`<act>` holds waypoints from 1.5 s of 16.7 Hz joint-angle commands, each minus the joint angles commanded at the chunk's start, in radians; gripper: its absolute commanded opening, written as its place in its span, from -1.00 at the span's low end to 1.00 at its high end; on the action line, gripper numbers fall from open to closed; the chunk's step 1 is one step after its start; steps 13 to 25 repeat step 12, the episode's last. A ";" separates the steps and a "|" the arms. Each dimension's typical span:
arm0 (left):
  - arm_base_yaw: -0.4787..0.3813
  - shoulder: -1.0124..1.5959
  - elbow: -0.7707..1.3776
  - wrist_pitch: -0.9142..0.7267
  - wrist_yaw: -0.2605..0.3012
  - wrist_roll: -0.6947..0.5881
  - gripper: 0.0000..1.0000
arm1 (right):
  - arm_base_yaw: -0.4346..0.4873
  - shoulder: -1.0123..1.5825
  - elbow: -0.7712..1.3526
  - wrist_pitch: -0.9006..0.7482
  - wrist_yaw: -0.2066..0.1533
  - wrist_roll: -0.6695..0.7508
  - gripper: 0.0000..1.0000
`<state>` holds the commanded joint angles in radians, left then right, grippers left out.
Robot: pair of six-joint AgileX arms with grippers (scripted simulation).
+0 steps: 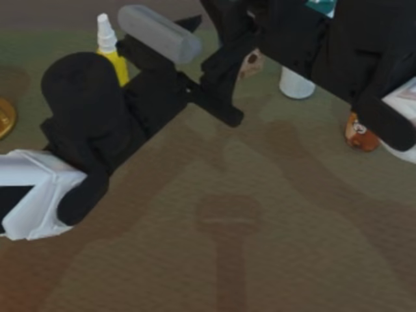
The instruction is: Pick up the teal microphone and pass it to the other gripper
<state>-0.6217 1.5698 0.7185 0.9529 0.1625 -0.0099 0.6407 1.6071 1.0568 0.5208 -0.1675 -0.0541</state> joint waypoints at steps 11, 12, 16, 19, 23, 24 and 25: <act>0.074 -0.260 -0.264 -0.015 0.028 0.005 1.00 | -0.118 -0.115 -0.093 0.000 -0.115 -0.008 -1.00; 0.075 -0.261 -0.266 -0.015 0.029 0.005 1.00 | -0.119 -0.115 -0.094 0.000 -0.115 -0.008 -1.00; 0.075 -0.261 -0.266 -0.015 0.029 0.005 1.00 | -0.119 -0.115 -0.094 0.000 -0.115 -0.008 -1.00; 0.075 -0.261 -0.266 -0.015 0.029 0.005 1.00 | -0.119 -0.115 -0.094 0.000 -0.115 -0.008 -1.00; 0.075 -0.261 -0.266 -0.015 0.029 0.005 1.00 | -0.119 -0.115 -0.094 0.000 -0.115 -0.008 -1.00; 0.075 -0.261 -0.266 -0.015 0.029 0.005 1.00 | -0.119 -0.115 -0.094 0.000 -0.115 -0.008 -1.00; 0.075 -0.261 -0.266 -0.015 0.029 0.005 1.00 | -0.119 -0.115 -0.094 0.000 -0.115 -0.008 -1.00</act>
